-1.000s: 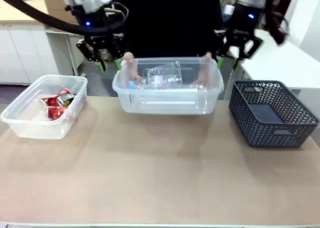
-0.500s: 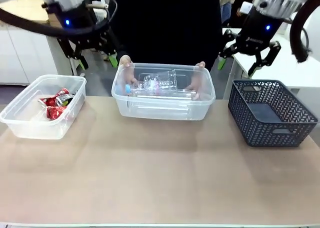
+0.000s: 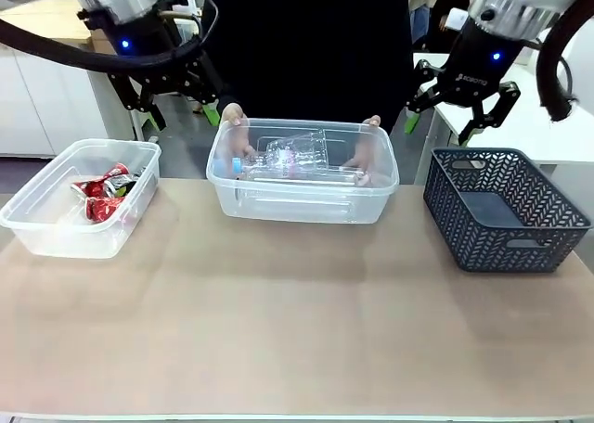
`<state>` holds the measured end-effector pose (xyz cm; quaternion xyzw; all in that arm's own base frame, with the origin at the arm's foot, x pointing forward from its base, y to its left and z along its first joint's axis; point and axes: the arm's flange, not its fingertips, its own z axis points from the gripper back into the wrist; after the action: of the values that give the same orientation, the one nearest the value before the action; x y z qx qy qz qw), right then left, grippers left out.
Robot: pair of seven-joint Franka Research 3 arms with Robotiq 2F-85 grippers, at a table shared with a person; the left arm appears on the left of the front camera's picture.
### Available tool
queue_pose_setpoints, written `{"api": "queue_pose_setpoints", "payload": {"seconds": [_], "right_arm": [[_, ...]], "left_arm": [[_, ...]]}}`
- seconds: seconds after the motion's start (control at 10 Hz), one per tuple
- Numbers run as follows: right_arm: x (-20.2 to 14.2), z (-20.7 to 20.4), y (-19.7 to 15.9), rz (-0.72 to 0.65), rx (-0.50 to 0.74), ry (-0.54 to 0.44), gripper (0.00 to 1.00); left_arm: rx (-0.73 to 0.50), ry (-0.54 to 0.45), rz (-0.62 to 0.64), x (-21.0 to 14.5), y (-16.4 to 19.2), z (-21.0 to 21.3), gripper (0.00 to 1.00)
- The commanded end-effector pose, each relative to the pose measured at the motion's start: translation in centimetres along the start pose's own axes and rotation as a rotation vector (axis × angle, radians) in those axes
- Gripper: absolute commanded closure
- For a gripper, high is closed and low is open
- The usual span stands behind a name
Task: Sort the waste into each basket.
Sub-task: Release the Organizing box you were holding.
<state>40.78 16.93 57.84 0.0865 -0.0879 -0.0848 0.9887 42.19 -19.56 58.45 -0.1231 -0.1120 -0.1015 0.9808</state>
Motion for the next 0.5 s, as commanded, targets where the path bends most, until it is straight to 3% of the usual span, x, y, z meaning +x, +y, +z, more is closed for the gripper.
{"api": "queue_pose_setpoints", "payload": {"seconds": [0.0, 0.4], "right_arm": [[0.29, 0.41, 0.09, 0.006, -0.001, 0.003, 0.05], [0.29, 0.41, 0.09, 0.006, -0.001, 0.003, 0.05]], "left_arm": [[0.018, 0.002, 0.017, 0.14, -0.14, 0.14, 0.00], [0.018, 0.002, 0.017, 0.14, -0.14, 0.14, 0.00]]}}
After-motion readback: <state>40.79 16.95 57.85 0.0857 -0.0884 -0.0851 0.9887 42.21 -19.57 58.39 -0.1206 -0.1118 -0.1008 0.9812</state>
